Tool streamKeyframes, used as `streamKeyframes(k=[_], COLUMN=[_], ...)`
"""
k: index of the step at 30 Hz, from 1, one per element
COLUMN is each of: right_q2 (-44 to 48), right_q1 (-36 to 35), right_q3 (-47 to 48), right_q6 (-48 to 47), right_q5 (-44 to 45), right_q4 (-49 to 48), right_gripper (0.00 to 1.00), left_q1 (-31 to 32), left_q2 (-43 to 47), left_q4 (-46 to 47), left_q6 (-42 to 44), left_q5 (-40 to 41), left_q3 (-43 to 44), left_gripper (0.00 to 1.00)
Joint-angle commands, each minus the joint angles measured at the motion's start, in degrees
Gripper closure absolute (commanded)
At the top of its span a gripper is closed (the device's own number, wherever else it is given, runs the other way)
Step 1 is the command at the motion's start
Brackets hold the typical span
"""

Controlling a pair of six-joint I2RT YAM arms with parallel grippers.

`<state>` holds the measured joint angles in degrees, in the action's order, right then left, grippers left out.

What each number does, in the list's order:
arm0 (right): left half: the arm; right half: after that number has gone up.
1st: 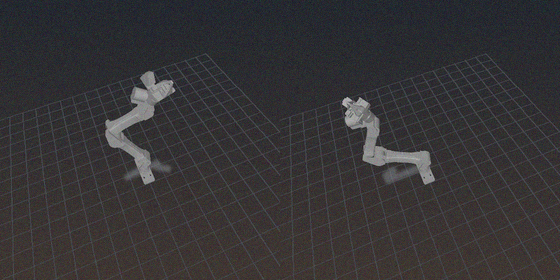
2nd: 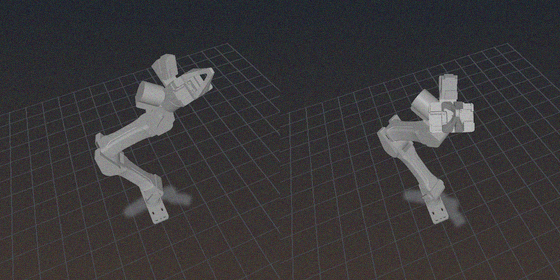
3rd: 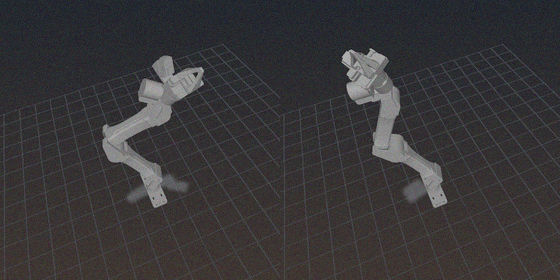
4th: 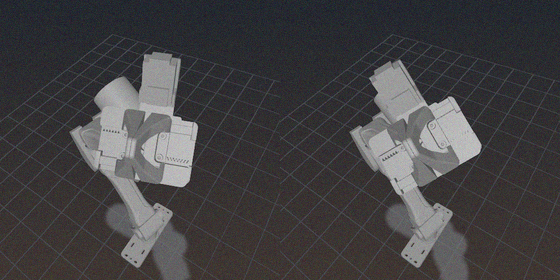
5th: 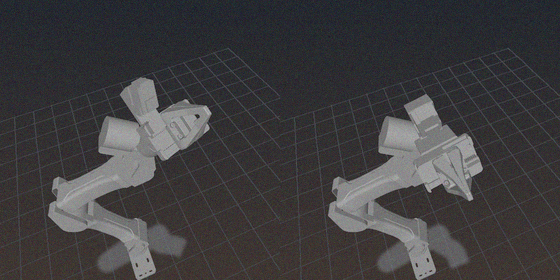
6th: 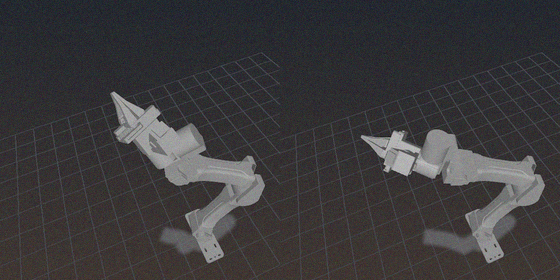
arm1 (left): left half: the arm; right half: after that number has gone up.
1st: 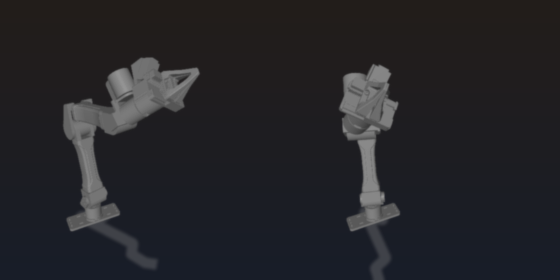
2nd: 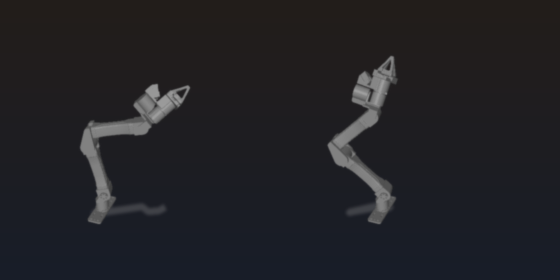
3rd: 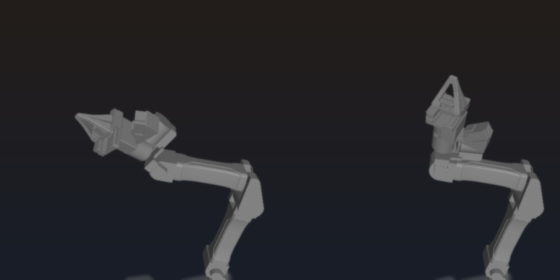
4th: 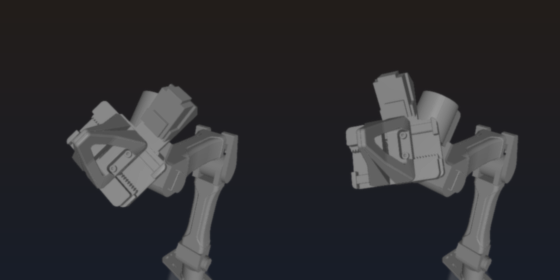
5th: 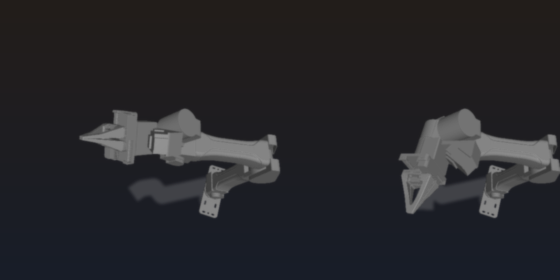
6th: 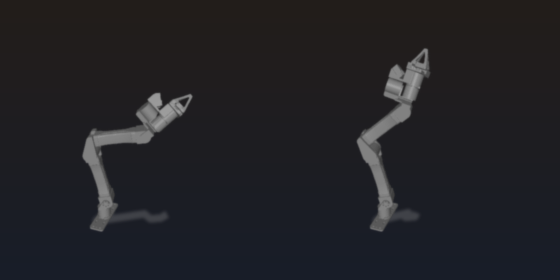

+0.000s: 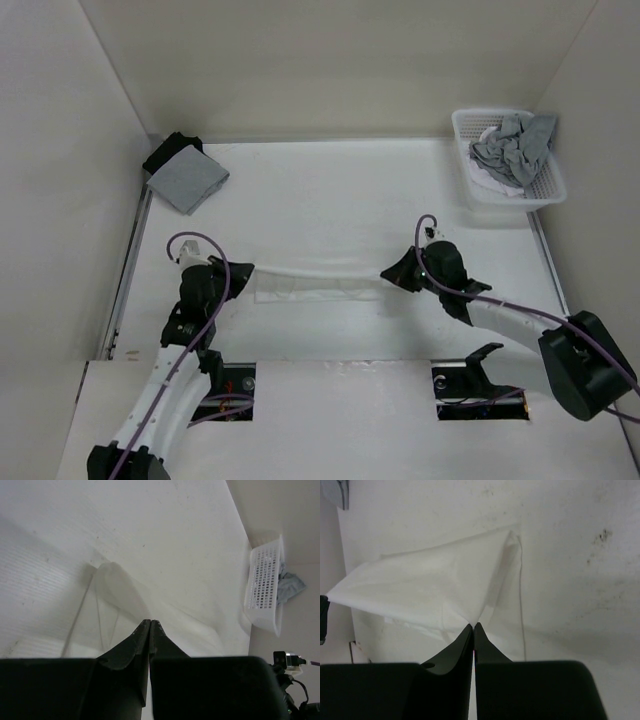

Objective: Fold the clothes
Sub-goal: Fold the tank top

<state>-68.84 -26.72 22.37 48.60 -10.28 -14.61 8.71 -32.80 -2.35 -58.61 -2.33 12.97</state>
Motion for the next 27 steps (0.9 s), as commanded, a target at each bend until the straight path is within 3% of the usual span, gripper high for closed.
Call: streamKeyframes(k=[1,8,13,18,23,27], right_q2=[4.14,9.24,12.32,16.1,18.83,14.8], right_q1=[-2.49,-5.93,-6.63,-7.95,-8.04,-6.82], right_q3=[-2.94,-7.42,-9.62,-10.07,-8.05,-7.17], right_q6=[1.93,6.06,8.09,9.5,6.78,4.85], right_q5=[3.24,6.5,8.08,9.13,11.42,10.82], right_q4=[-1.39,2.92,7.57,10.56,12.59,8.74], right_gripper=[0.94,0.95,0.94,0.7,0.58,0.5], left_q1=[0.38,1.79,0.3,-1.02,-0.5,6.25], left_q2=[4.92,11.26,8.29,6.16,7.58,1.09], left_q4=[-6.95,-17.94,-20.15,-20.59,-18.23,-10.51], left_q6=[-0.98,-0.45,-0.02,0.86,2.62,1.92], left_q5=[-1.98,-1.28,0.21,1.44,3.03,4.17], left_q3=[-2.07,-4.27,-2.95,-1.2,2.4,4.16], left_gripper=[0.99,0.99,0.93,0.78,0.78,0.79])
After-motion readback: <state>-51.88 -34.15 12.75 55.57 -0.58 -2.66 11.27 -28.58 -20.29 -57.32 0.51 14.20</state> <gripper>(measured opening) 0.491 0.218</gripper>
